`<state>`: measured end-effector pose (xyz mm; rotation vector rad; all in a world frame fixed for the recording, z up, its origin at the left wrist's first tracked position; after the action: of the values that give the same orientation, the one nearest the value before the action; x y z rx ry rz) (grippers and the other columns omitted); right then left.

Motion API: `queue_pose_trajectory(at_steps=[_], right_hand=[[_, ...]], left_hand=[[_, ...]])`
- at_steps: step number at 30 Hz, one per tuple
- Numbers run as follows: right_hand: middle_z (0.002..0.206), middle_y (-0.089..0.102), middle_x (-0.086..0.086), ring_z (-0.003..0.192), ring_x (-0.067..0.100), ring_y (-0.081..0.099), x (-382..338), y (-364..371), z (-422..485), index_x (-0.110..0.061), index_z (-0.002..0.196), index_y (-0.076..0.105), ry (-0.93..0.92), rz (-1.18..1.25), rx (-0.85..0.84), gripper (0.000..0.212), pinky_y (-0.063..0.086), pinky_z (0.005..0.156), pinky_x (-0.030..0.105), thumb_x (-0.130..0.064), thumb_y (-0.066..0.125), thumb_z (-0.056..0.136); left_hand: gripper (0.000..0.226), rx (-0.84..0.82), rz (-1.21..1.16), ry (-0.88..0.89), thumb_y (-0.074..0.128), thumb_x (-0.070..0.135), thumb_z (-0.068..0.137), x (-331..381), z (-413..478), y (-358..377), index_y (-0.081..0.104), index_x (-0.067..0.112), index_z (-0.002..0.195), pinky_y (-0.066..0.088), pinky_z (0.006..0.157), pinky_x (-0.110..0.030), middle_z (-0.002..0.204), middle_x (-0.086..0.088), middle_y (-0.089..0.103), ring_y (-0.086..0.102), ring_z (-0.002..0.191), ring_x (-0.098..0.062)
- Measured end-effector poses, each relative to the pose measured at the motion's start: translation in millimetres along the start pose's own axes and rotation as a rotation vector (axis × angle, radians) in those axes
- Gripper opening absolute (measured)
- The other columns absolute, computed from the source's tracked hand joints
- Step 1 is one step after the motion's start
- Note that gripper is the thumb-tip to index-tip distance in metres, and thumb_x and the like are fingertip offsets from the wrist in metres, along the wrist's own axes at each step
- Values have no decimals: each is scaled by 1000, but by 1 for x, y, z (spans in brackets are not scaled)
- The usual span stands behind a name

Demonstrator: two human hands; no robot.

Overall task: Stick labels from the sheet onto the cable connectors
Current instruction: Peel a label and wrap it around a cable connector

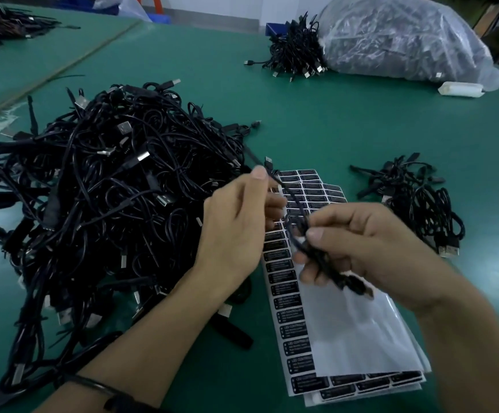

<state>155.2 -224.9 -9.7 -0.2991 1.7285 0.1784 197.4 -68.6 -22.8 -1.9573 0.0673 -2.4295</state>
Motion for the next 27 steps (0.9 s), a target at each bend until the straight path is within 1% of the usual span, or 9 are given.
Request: queue_pose_trajectory(at_steps=[4, 8, 10, 12, 15, 19, 23, 25, 27], right_hand=[[84, 75, 19, 73, 31, 75, 5, 14, 2, -8, 87, 72, 19, -38, -93, 13, 61, 63, 31, -19, 69, 81], [88, 77, 9, 81, 18, 75, -3, 20, -1, -13, 95, 77, -76, -119, -104, 20, 56, 69, 18, -29, 69, 84], [89, 78, 4, 80, 15, 74, -6, 6, 0, -19, 96, 79, -120, -146, 59, 21, 57, 69, 19, -34, 68, 86], [83, 77, -1, 74, 9, 70, -1, -23, 1, -21, 89, 79, -130, -200, 368, 12, 54, 66, 21, -27, 68, 91], [80, 72, -13, 82, 2, 66, 9, -56, -6, -28, 88, 73, -5, -517, 702, 3, 44, 70, 20, -27, 70, 90], [107, 60, -5, 103, 19, 58, 20, -56, -7, -26, 124, 63, 197, -775, 690, 53, 39, 80, 29, -50, 76, 79], [123, 57, 4, 109, 23, 54, 17, -43, -4, -29, 137, 53, 204, -820, 667, 84, 38, 82, 31, -54, 85, 63], [117, 54, 2, 112, 23, 51, 17, -43, -4, -28, 139, 51, 202, -785, 668, 89, 36, 83, 31, -47, 90, 61], [110, 53, -4, 115, 22, 52, 18, -45, -5, -27, 137, 52, 199, -720, 660, 88, 36, 84, 30, -40, 93, 61]], left_hand=[[32, 20, -178, -70, 45, 30, 107, 2, 4, -5, 70, 16, 93, 56, 60, -25, 75, -2, 75, 70, 64, -15], [42, 9, -313, -71, 39, 23, 110, 10, 4, -7, 67, 13, 79, 48, 48, -21, 56, 0, 64, 57, 48, -11], [46, 21, -424, -102, 38, 25, 110, 11, 6, -9, 60, 18, 70, 42, 42, -22, 48, 4, 53, 47, 40, -10], [48, 12, -511, -129, 37, 26, 110, 10, 7, -11, 56, 20, 66, 36, 39, -20, 44, 6, 44, 37, 36, -8], [47, -34, -451, -111, 37, 25, 110, 10, 7, -9, 64, 19, 73, 30, 37, -18, 43, 8, 39, 30, 34, -6], [28, -136, -161, 21, 43, 19, 108, 11, 3, 0, 70, 25, 106, 32, 40, -17, 52, 9, 43, 36, 41, -5], [31, -199, 50, 41, 53, 16, 103, 1, 1, 7, 65, 31, 128, 45, 49, -14, 73, 12, 68, 60, 54, -4], [30, -202, 104, 56, 56, 20, 103, -1, 1, 6, 66, 32, 128, 45, 51, -14, 76, 14, 70, 57, 55, -2], [22, -211, 127, 67, 53, 32, 104, -1, 1, 6, 74, 37, 109, 42, 49, -22, 67, 8, 64, 48, 52, -8]])
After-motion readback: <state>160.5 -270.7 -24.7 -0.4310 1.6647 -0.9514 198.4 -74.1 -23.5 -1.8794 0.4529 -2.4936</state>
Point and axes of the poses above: each hand's wrist, its own z-axis towards the middle knuckle, its own y-axis out of the palm, x = y × z, the point moved 6 cm from there along z, towards the middle knuckle
